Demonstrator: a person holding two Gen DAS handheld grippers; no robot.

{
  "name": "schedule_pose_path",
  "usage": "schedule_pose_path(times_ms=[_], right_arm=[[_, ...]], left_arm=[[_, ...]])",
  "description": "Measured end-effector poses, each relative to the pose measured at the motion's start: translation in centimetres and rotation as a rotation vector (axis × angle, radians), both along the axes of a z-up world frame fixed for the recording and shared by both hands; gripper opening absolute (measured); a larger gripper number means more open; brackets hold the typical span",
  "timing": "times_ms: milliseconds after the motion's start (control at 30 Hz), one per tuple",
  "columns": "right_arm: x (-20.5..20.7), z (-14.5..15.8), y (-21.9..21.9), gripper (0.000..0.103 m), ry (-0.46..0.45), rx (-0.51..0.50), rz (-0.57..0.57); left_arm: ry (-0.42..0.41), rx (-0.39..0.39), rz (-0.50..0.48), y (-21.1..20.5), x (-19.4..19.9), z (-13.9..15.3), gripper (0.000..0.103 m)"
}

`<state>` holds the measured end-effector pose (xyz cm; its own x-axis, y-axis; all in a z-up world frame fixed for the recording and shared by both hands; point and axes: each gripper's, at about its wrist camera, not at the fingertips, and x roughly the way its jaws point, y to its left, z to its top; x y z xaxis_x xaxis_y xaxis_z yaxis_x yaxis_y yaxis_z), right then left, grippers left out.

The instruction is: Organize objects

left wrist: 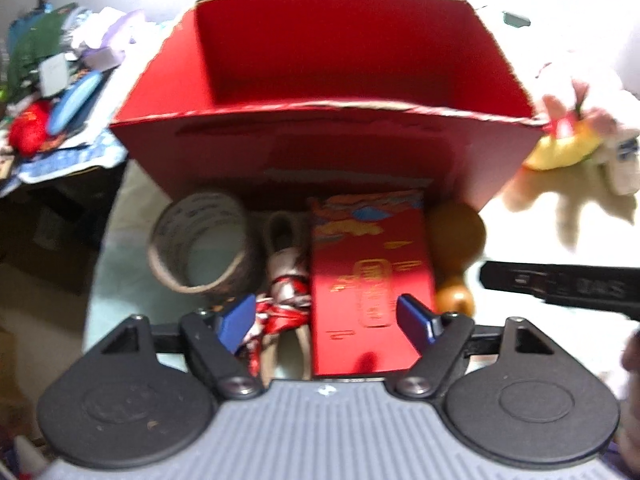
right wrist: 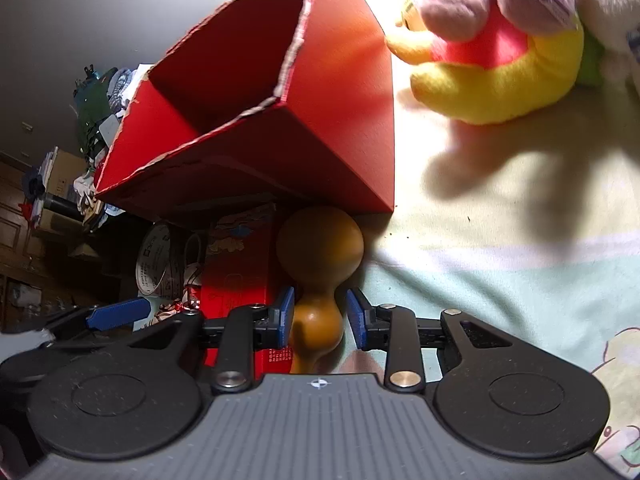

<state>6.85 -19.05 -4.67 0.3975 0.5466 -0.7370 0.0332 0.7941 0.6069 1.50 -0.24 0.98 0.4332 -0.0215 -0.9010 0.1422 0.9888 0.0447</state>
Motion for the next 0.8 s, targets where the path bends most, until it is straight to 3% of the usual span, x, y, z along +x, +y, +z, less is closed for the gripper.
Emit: schedule_pose_path(times_ms=[100, 367, 633, 800], right_arm=[[0.6, -0.4, -0.1, 0.033, 0.005, 0.02, 0.013], [2.0, -1.9, 0.5, 0.033, 0.058, 0.024, 0.057], [2.8, -3.1, 0.4, 0.033, 0.071, 0.028, 0.061], [2.7, -3.2, -0.4, 0.031, 0.089, 0.051, 0.056]], left_arm=[[-0.041, -0.023, -0.073, -0.7, -0.5, 0.5, 0.078], [-0.014, -0.186, -0.242, -1.9, -1.5, 1.7, 0.078], [0.006, -0.263, -0.317, -2.5, -1.3, 0.9, 0.075], [0.017, -0.257, -0.376, -3.6, -1.2, 0.4, 0.075]])
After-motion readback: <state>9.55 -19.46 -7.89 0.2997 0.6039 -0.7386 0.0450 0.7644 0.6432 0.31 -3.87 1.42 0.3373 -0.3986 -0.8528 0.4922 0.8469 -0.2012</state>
